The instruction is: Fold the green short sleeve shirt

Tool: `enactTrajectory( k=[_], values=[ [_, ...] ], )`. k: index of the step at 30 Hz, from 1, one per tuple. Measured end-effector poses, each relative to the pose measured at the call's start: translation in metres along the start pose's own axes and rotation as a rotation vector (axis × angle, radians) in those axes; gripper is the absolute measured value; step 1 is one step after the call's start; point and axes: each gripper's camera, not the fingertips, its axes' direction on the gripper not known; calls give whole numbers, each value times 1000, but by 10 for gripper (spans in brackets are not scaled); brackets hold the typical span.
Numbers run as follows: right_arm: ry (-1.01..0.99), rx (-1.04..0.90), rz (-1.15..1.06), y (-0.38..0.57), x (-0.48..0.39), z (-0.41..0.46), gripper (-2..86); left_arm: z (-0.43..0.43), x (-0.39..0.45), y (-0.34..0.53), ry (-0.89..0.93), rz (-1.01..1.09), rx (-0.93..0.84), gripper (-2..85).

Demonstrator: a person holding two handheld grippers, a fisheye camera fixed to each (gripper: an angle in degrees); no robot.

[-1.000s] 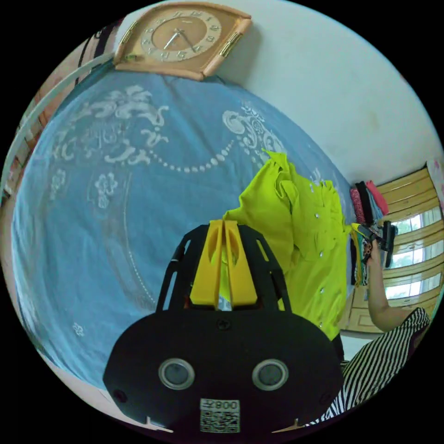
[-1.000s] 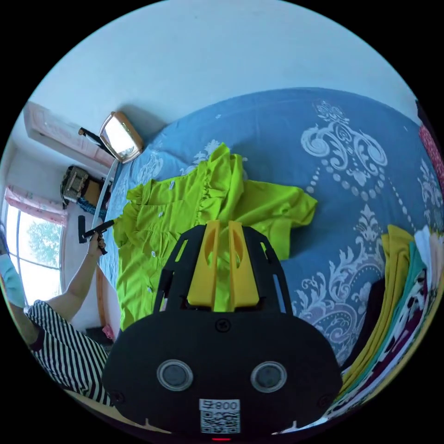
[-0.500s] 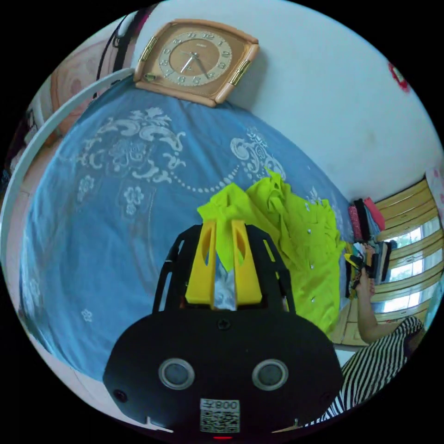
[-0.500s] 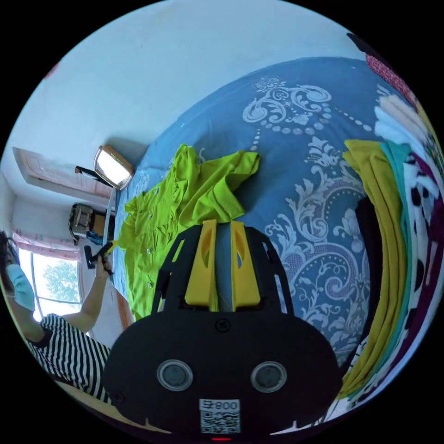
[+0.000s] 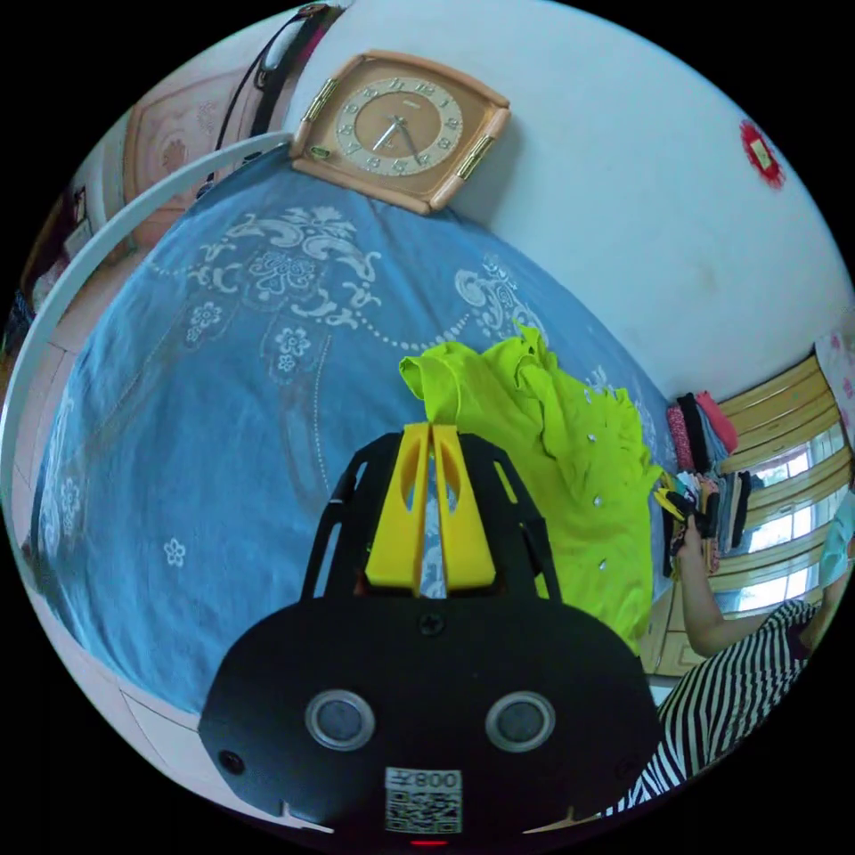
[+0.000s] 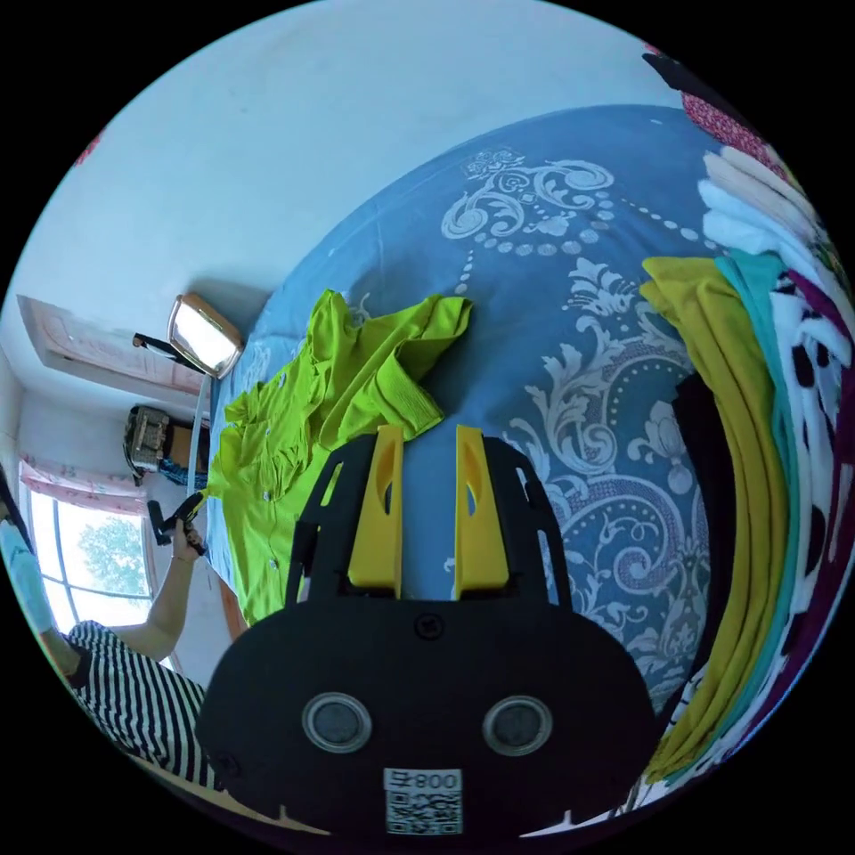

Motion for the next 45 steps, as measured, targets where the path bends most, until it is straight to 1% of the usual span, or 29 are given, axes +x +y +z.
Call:
enactTrajectory(
  k=[1, 3, 5, 8, 11, 12, 14, 16, 19, 21, 24, 26, 30, 31, 34, 36, 38, 41, 43, 45],
  values=[
    [-1, -10, -17, 0, -4, 5, 91, 2, -3, 4, -4, -8, -9, 6],
    [30, -18, -45, 0, -10, 12, 90, 17, -11, 20, -82, -25, -82, 6],
    [87, -20, -70, 1, -17, 17, 69, 31, -18, 33, -43, -70, -119, 6],
    [152, -46, -103, 7, -19, 20, 20, 44, -19, 51, -50, -82, -119, 10],
    [196, -50, -97, 20, -12, 12, 12, 54, -21, 65, -72, -78, -123, 17],
    [193, -47, -91, 23, -9, 9, 11, 57, -25, 70, -62, -102, -118, 20],
    [116, -39, -31, 33, 6, 1, 15, 59, -31, 79, -56, -138, -104, 26],
    [80, -38, 7, 43, 13, -7, 24, 62, -36, 91, -45, -167, -95, 35],
    [55, -68, 1, 68, 13, -20, 56, 62, -38, 119, 3, -194, -80, 56],
    [21, -125, 1, 91, 13, -26, 70, 64, -38, 150, 80, -211, -100, 74],
    [-34, -172, 13, 140, 10, -41, 79, 68, -38, 197, 170, -246, -136, 88],
    [-48, -213, 6, 179, 1, -48, 86, 70, -37, 225, 191, -268, -149, 95],
    [1, -308, -56, 212, -22, -41, 90, 92, -37, 277, 254, -326, -195, 104],
    [47, -321, -79, 217, -29, -38, 87, 99, -36, 281, 255, -326, -217, 104],
    [220, -352, -113, 225, -38, -25, 68, 137, -28, 294, 220, -288, -317, 87],
    [235, -334, -93, 227, -37, -25, 50, 168, -19, 298, 244, -277, -346, 46],
    [196, -341, -83, 230, -36, -27, 25, 185, -11, 299, 267, -276, -346, 25],
    [132, -371, -90, 238, -40, -34, 11, 200, 6, 299, 277, -233, -332, 13],
    [115, -356, -94, 247, -43, -44, 7, 199, 14, 301, 304, -209, -278, 9],
    [57, -360, -83, 255, -41, -47, 6, 198, 20, 306, 321, -188, -213, 8]
  ],
)
